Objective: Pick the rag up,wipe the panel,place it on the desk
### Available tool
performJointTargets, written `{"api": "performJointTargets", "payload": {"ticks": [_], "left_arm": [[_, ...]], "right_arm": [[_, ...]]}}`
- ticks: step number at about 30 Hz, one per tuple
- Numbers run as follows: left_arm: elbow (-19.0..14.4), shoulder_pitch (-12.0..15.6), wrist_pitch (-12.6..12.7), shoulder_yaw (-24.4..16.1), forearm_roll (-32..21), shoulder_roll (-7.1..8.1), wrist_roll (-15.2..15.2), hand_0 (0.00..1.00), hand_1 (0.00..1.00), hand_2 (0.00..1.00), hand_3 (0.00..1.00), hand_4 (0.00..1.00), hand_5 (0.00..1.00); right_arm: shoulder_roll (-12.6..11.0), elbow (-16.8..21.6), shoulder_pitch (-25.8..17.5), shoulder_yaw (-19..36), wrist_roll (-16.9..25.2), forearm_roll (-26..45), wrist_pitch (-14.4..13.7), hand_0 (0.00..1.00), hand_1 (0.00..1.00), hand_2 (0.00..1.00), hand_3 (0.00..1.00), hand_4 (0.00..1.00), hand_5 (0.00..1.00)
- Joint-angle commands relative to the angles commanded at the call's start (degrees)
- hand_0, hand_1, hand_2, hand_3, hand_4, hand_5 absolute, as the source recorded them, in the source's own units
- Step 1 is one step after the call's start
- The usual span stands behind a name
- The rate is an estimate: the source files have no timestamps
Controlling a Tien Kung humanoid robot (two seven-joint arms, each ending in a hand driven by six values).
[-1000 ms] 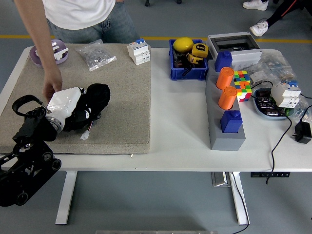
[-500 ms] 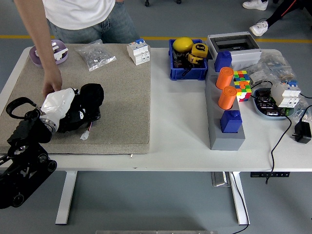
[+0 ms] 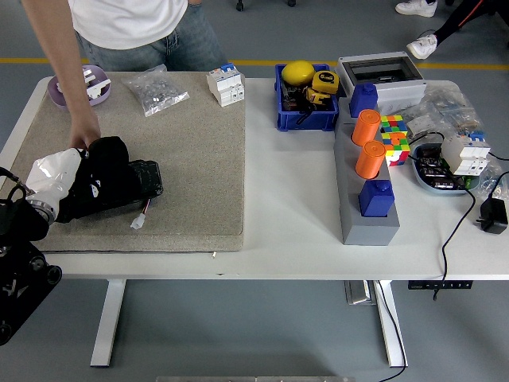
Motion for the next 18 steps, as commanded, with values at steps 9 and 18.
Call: {"api": "performJointTargets", "payload": {"ticks": [9, 18], "left_arm": [[2.02, 2.02, 0.14, -3.05, 0.88, 1.46, -0.24, 0.263, 0.284, 0.524, 0.459, 0.073, 0.002], [4.56, 3.2, 0.99, -7.37, 2.19, 3.14, -0.04, 0.263, 0.283, 0.524, 0.459, 0.071, 0.002]], "right_arm": [[-0.09, 0.01, -0.01, 0.18, -0.04, -0.14, -0.03, 0.759, 0.585, 0.697, 0.7, 0.998, 0.657], [-0.05, 0.05, -0.1, 0.2, 0.01, -0.13, -0.05, 0.759, 0.585, 0.697, 0.7, 0.998, 0.658]]}}
